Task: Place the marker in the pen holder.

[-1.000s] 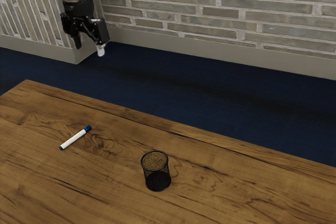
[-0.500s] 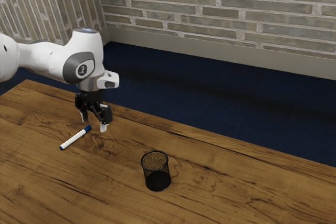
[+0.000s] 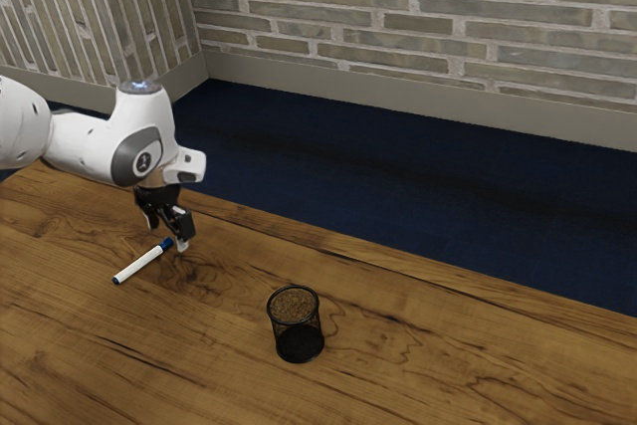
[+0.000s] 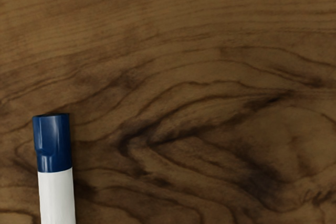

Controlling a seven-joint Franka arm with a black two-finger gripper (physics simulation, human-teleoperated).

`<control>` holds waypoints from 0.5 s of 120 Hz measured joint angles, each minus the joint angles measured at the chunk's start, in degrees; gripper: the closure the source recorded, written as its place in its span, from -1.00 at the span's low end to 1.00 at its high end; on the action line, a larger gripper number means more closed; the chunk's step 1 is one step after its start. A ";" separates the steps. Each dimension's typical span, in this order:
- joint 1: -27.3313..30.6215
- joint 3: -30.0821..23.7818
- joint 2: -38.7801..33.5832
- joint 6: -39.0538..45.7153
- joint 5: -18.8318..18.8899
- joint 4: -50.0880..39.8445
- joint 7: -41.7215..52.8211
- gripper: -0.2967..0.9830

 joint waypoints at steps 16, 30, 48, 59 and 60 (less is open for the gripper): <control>-0.02 1.24 0.57 1.03 0.01 -0.31 1.67 -0.54; 0.05 1.84 0.63 1.53 0.00 -1.43 2.86 -0.54; 0.07 1.91 0.62 1.91 -0.10 -2.06 4.09 -0.54; 0.10 2.60 0.67 2.61 -0.18 -3.31 4.71 -0.54; 0.12 2.69 0.68 2.70 -0.19 -3.41 4.76 -0.54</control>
